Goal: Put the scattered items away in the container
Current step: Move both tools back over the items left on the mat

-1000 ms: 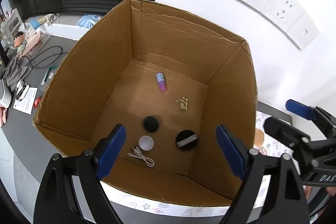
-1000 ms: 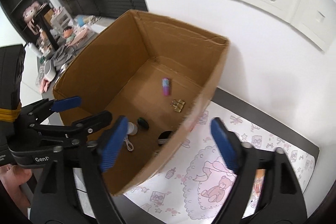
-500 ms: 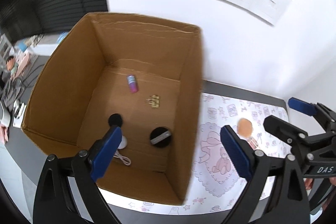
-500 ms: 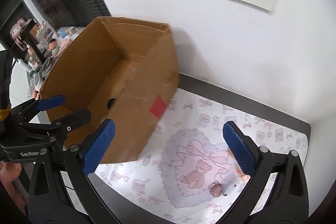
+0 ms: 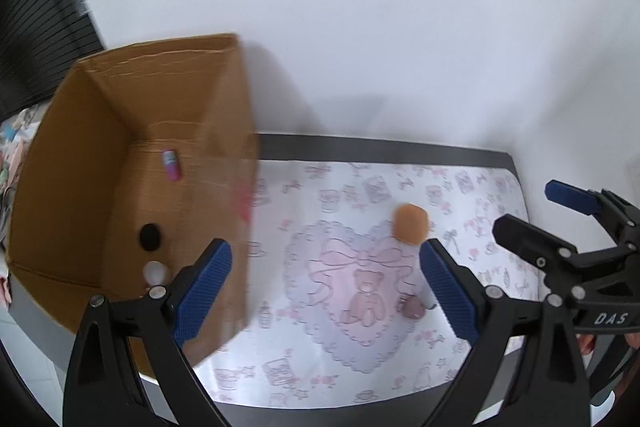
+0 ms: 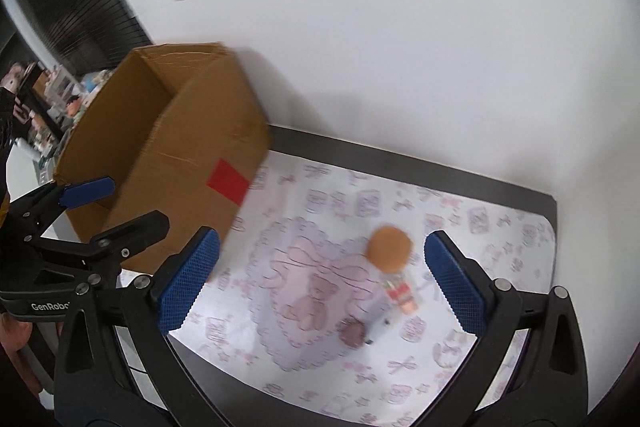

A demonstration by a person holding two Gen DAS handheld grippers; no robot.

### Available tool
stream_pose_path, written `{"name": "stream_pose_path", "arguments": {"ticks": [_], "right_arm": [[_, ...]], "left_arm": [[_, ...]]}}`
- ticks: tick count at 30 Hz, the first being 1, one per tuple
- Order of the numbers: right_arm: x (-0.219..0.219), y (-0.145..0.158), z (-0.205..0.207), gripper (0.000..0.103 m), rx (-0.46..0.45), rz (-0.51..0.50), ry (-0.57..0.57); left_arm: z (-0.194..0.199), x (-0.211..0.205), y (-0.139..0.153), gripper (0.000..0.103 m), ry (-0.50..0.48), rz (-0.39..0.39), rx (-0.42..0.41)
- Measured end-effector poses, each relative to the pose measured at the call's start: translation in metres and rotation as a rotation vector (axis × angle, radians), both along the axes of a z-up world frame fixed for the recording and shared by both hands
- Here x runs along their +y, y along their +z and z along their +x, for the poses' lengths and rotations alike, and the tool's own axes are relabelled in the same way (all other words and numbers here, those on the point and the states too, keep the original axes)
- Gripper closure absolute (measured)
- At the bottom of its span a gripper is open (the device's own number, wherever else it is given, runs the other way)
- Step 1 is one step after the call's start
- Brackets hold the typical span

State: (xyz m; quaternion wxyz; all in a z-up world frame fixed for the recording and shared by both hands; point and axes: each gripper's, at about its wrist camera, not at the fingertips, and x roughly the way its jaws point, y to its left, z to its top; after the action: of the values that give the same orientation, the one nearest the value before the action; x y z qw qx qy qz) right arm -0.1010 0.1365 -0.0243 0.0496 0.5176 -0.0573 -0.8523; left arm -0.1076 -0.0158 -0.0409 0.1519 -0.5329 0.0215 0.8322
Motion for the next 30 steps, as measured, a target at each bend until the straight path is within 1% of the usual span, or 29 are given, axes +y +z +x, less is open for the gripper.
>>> {"name": "stream_pose_path", "arguments": {"ticks": [4, 7, 13, 15, 20, 25, 30], "right_arm": [[0.028, -0.008, 0.012, 0.000, -0.013, 0.000, -0.046], [0.046, -0.015, 0.019, 0.000, -0.028, -0.007, -0.070], [0.074, -0.032, 0.028, 0.000, -0.055, 0.004, -0.109], [0.082, -0.037, 0.029, 0.000, -0.070, 0.007, -0.115], [0.099, -0.049, 0.031, 0.000, -0.102, 0.000, -0.130], [0.109, -0.059, 0.034, 0.000, -0.114, -0.010, -0.138], [0.116, -0.071, 0.036, 0.000, -0.133, -0.012, -0.137]], "left_arm": [[0.007, 0.027, -0.010, 0.009, -0.037, -0.012, -0.018], [0.003, 0.044, -0.017, 0.009, -0.065, -0.025, -0.039], [-0.001, 0.065, -0.035, 0.009, -0.103, -0.038, -0.087], [-0.002, 0.072, -0.041, 0.009, -0.129, -0.050, -0.108], [-0.004, 0.089, -0.051, 0.009, -0.130, -0.060, -0.130], [-0.005, 0.099, -0.061, 0.009, -0.123, -0.071, -0.150], [-0.001, 0.107, -0.082, 0.009, -0.138, -0.084, -0.191]]}}
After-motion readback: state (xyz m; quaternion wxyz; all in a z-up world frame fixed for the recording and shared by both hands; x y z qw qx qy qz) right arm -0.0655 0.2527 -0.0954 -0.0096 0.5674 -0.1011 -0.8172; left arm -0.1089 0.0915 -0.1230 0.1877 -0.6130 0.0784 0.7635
